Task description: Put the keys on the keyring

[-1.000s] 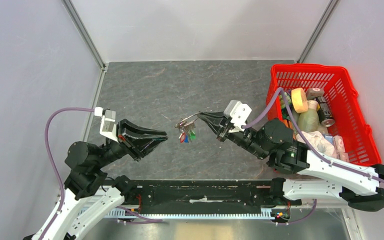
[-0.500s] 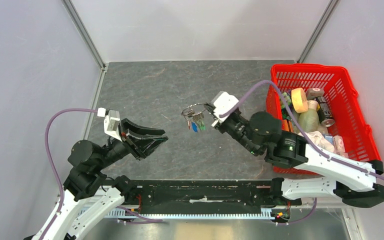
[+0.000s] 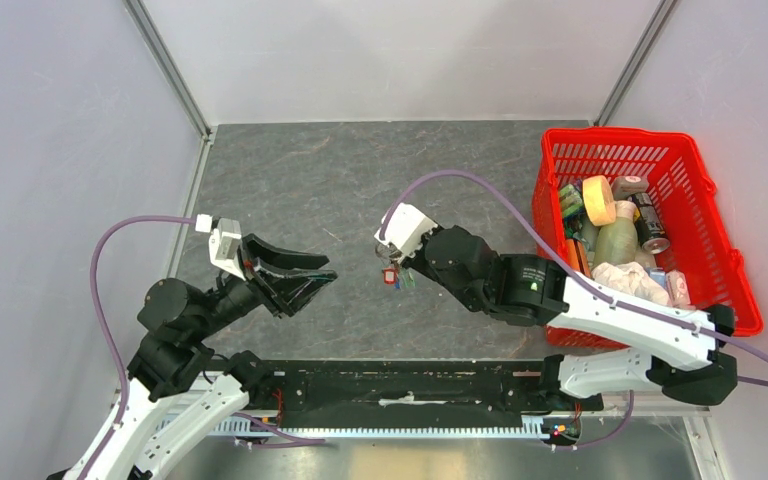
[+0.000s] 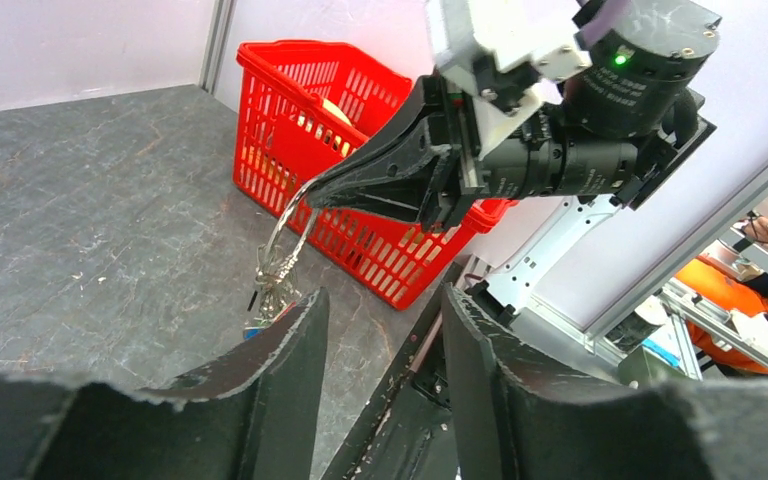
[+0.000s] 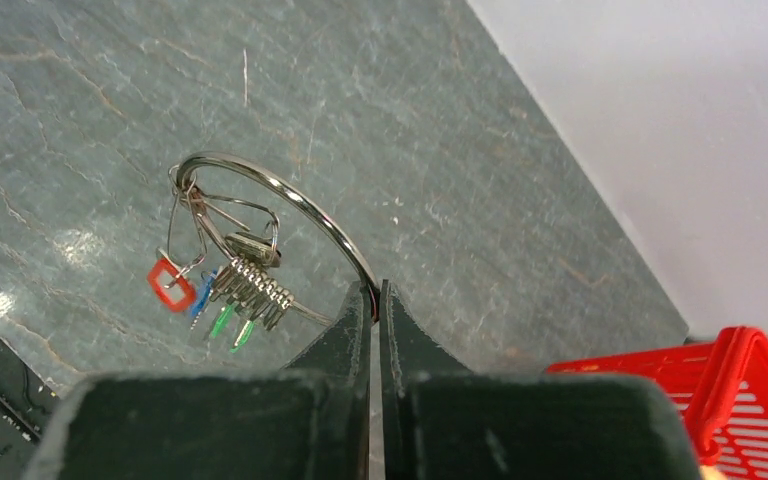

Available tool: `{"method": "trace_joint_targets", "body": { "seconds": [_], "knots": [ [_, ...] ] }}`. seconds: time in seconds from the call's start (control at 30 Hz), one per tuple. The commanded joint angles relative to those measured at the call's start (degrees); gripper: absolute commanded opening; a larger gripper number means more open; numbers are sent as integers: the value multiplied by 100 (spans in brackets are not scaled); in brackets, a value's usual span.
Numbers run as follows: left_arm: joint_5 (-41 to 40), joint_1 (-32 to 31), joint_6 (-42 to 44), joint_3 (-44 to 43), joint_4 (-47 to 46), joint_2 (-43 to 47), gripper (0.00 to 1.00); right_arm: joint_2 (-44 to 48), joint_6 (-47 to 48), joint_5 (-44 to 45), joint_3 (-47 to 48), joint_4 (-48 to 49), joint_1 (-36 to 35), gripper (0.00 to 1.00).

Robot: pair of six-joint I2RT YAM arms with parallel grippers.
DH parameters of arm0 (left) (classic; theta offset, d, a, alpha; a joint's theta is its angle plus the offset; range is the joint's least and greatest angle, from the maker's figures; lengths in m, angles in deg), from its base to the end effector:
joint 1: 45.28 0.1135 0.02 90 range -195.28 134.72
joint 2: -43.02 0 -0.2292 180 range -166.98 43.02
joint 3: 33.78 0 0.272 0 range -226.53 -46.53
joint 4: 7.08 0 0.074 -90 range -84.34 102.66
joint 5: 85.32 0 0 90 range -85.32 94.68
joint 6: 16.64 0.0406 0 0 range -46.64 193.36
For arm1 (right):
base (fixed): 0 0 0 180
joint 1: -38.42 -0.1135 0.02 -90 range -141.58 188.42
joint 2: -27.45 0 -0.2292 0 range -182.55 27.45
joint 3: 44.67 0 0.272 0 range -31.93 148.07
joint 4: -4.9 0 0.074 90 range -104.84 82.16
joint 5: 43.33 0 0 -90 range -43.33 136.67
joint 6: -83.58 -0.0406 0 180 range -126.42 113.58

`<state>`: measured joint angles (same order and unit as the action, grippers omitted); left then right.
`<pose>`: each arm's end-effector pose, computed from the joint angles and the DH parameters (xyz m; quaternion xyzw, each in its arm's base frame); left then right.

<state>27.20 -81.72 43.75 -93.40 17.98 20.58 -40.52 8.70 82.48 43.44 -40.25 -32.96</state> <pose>0.0985 -0.0920 0.3888 0.1883 0.6063 -0.5186 0.5727 0.1139 0.2637 0.3744 -0.4296 0.6978 0.0123 0.5731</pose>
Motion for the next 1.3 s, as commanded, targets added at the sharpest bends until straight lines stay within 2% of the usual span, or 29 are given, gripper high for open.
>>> {"method": "trace_joint_targets", "body": {
  "seconds": [0.0, 0.17, 0.57, 0.87, 1.0, 1.27],
  "knots": [
    [-147, -3, 145, -24, 16, -45, 54, -145, -936, -277, 241, -355, 314, 0],
    [-160, -3, 139, -40, 65, -7, 66, -459, -1985, -1602, 145, -661, 1103, 0],
    [-187, -3, 140, -23, 115, 72, 68, -1729, -3107, -3471, 224, -1058, 1975, 0],
    [-172, -3, 168, -32, 165, 142, 68, -2270, -3748, -4434, -112, -434, 2680, 0],
    [-162, -3, 187, -24, 170, 143, 69, -2647, -3960, -4593, -203, -171, 2908, 8],
    [-143, -3, 262, -32, 204, 112, 69, -3302, -4278, -4307, -304, 357, 3238, 13]
  ]
}}
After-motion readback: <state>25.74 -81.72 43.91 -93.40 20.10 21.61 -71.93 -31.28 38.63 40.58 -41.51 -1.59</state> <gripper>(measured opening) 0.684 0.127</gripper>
